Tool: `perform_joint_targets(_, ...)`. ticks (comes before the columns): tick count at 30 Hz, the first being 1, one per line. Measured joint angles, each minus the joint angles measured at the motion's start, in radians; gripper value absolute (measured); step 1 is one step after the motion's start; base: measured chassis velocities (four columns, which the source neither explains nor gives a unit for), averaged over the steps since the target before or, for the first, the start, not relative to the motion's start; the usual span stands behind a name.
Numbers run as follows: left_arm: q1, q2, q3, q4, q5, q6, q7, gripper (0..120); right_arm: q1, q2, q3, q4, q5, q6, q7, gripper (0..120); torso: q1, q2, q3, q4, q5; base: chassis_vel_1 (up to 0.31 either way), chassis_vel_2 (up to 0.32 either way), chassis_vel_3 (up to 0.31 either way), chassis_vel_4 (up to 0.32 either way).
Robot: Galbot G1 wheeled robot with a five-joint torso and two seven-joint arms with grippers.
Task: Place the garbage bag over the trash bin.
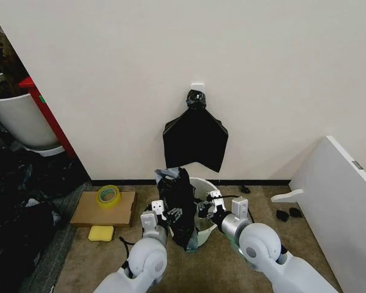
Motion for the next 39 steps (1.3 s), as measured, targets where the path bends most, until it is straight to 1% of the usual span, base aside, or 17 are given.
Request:
perform_joint_targets(1, -0.013, -0.008, -0.004, 0.013, -0.022, 0.009, -0.011, 70, -0.001, 0.000, 0.000, 0.000, 0.000, 0.000, 0.001, 0, 0.000, 0.000, 0.000, 0.0000, -0.0001, 0.000, 0.000, 0.000, 0.000)
perform_joint_targets(3, -0.031, -0.017, -0.011, 0.027, -0.059, 0.024, -0.031, 62, -0.002, 0.000, 0.000, 0.002, 0.000, 0.000, 0.003, 0, 0.000, 0.000, 0.000, 0.0000, -0.0001, 0.000, 0.000, 0.000, 0.000)
perform_joint_targets(4, -0.031, -0.017, -0.011, 0.027, -0.059, 0.024, -0.031, 62, -0.002, 0.000, 0.000, 0.002, 0.000, 0.000, 0.003, 0, 0.000, 0.000, 0.000, 0.0000, -0.0001, 0.000, 0.000, 0.000, 0.000)
perform_joint_targets(5, -0.034, -0.017, -0.012, 0.028, -0.070, 0.030, -0.039, 58, -0.002, 0.001, 0.000, 0.003, 0.001, 0.000, 0.004, 0, 0.000, 0.000, 0.000, 0.0000, -0.0001, 0.000, 0.000, 0.000, 0.000)
perform_joint_targets(7, -0.039, -0.014, -0.018, 0.029, -0.111, 0.039, -0.060, 46, -0.002, 0.001, 0.001, 0.004, 0.003, 0.000, 0.006, 0, 0.000, 0.000, 0.000, 0.0000, -0.0001, 0.000, 0.000, 0.000, 0.000)
perform_joint_targets(9, -0.040, -0.014, -0.019, 0.029, -0.117, 0.040, -0.064, 45, -0.002, 0.001, 0.002, 0.004, 0.003, 0.000, 0.007, 0, 0.000, 0.000, 0.000, 0.0000, -0.0001, 0.000, 0.000, 0.000, 0.000)
perform_joint_targets(12, -0.052, -0.012, -0.026, 0.047, -0.154, 0.043, -0.085, 28, -0.003, 0.003, 0.004, 0.005, 0.008, 0.000, 0.008, 0, 0.000, 0.000, 0.000, 0.0001, 0.0000, 0.000, 0.000, 0.000, 0.000)
perform_joint_targets(13, -0.052, -0.012, -0.026, 0.047, -0.154, 0.043, -0.085, 28, -0.003, 0.003, 0.004, 0.005, 0.008, 0.000, 0.008, 0, 0.000, 0.000, 0.000, 0.0001, 0.0000, 0.000, 0.000, 0.000, 0.000)
perform_joint_targets(14, -0.058, -0.012, -0.026, 0.054, -0.155, 0.042, -0.088, 22, -0.005, 0.003, 0.005, 0.005, 0.008, 0.000, 0.008, 0, 0.000, 0.000, 0.000, 0.0001, 0.0001, 0.000, 0.000, 0.000, 0.000)
perform_joint_targets(15, -0.062, -0.012, -0.026, 0.059, -0.156, 0.042, -0.092, 18, -0.006, 0.004, 0.005, 0.006, 0.009, 0.001, 0.007, 0, 0.000, 0.000, 0.000, 0.0001, 0.0001, 0.000, 0.000, 0.000, 0.000)
perform_joint_targets(16, -0.062, -0.012, -0.026, 0.059, -0.156, 0.042, -0.092, 18, -0.006, 0.004, 0.005, 0.006, 0.009, 0.001, 0.007, 0, 0.000, 0.000, 0.000, 0.0001, 0.0001, 0.000, 0.000, 0.000, 0.000)
perform_joint_targets(18, -0.069, -0.012, -0.026, 0.063, -0.164, 0.042, -0.099, 8, -0.009, 0.005, 0.006, 0.008, 0.009, 0.002, 0.007, 0, 0.000, 0.000, 0.000, 0.0001, 0.0000, 0.000, 0.000, 0.000, 0.000)
perform_joint_targets(20, -0.072, -0.008, -0.026, 0.064, -0.176, 0.042, -0.105, 3, -0.012, 0.006, 0.007, 0.009, 0.009, 0.003, 0.008, 0, 0.000, 0.000, 0.000, 0.0000, -0.0002, 0.000, 0.000, 0.000, 0.000)
perform_joint_targets(24, -0.070, -0.003, -0.032, 0.063, -0.184, 0.038, -0.108, 1, -0.014, 0.007, 0.007, 0.009, 0.009, 0.004, 0.011, 0, 0.000, 0.000, 0.000, 0.0000, -0.0002, 0.000, 0.000, 0.000, 0.000)
perform_joint_targets(29, -0.054, 0.005, -0.054, 0.055, -0.187, 0.008, -0.097, 1, -0.014, 0.011, 0.013, 0.010, 0.010, 0.005, 0.020, 0, 0.000, 0.000, 0.000, -0.0002, -0.0005, 0.000, 0.000, 0.000, 0.000)
perform_joint_targets(32, -0.037, 0.023, -0.082, 0.034, -0.192, -0.039, -0.068, 1, -0.013, 0.008, 0.027, 0.020, 0.024, 0.005, 0.032, 0, 0.000, 0.000, 0.000, 0.0003, 0.0000, 0.000, 0.000, 0.000, 0.000)
perform_joint_targets(39, -0.015, 0.049, -0.111, -0.006, -0.202, -0.064, -0.039, 1, -0.018, -0.017, 0.056, 0.037, 0.033, 0.005, 0.047, 0, 0.000, 0.000, 0.000, -0.0001, 0.0000, 0.000, 0.000, 0.000, 0.000)
